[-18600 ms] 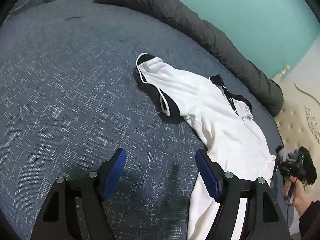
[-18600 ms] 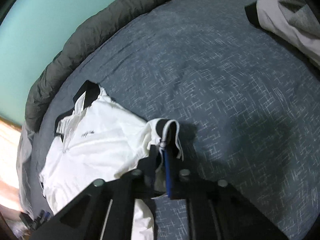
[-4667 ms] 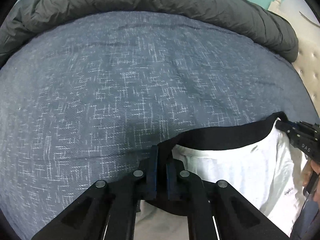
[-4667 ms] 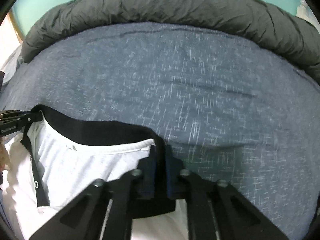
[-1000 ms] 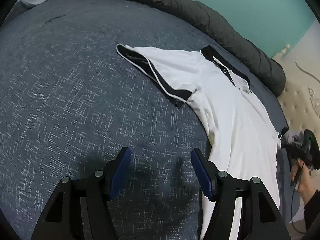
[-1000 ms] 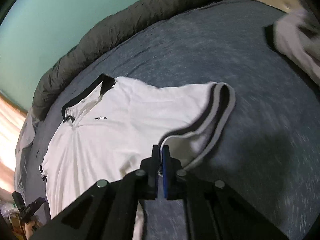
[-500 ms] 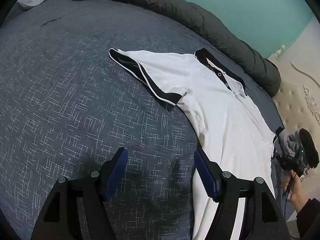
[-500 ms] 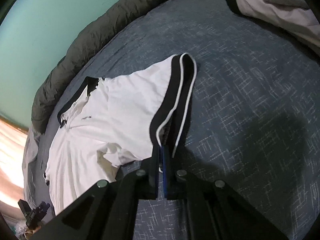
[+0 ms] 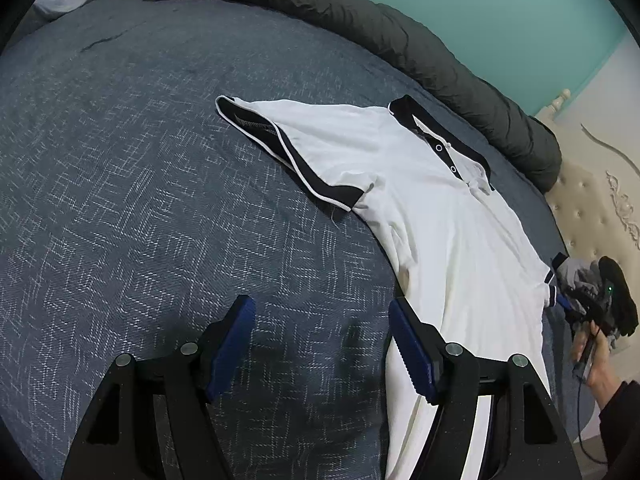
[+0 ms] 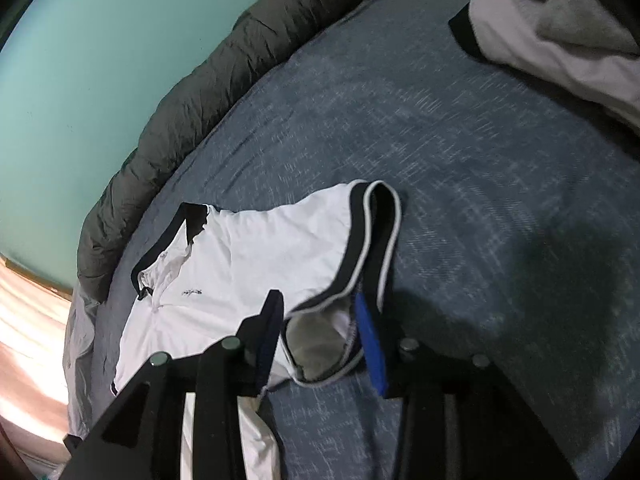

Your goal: Fold clothes

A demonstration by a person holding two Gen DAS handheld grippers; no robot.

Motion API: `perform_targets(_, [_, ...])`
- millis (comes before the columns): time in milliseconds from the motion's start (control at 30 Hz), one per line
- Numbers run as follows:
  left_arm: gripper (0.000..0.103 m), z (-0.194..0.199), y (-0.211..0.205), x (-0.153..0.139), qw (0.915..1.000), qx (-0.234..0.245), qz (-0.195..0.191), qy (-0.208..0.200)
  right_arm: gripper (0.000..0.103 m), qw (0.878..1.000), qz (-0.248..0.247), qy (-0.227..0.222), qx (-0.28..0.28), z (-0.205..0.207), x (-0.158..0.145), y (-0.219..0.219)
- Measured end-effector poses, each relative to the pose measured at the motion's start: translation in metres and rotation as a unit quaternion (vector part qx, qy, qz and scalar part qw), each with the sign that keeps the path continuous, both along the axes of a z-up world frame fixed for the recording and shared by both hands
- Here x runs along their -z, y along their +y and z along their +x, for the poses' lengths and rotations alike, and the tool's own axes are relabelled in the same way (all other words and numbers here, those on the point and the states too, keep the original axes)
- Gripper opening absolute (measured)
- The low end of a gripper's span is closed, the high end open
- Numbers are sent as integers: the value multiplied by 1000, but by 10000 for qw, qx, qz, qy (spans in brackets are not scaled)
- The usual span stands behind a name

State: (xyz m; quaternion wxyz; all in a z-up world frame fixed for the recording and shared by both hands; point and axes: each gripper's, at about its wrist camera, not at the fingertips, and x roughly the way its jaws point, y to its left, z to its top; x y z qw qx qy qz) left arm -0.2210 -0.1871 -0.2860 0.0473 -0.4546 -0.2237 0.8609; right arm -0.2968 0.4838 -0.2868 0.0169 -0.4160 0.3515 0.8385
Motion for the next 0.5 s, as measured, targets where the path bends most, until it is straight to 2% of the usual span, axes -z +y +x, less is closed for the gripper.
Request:
perform_targets(167, [73, -1, 1, 1, 10000, 2, -5, -17, 38, 9995, -114, -265, -133, -14, 13, -6])
perform_targets(200, [73, -2, 1, 2, 10000, 2, -6, -21, 32, 9993, -139, -286, -176, -14, 15, -9])
perform_targets(233, [73, -2, 2, 2, 10000, 3, -7, -24, 20, 9992, -165, -271, -225, -14, 17, -11])
perform_targets(267, [73, -2, 2, 2, 10000, 3, -8, -28, 3, 9992, -75, -303, -248, -12, 17, -13])
perform_targets(400, [73, -4, 3, 4, 10000, 5, -12, -42, 2, 9990, 99, -343, -250, 2, 19, -15])
perform_targets(500, [74, -4, 3, 4, 10000, 4, -12, -45, 2, 9997, 152, -130, -146, 21, 11, -2])
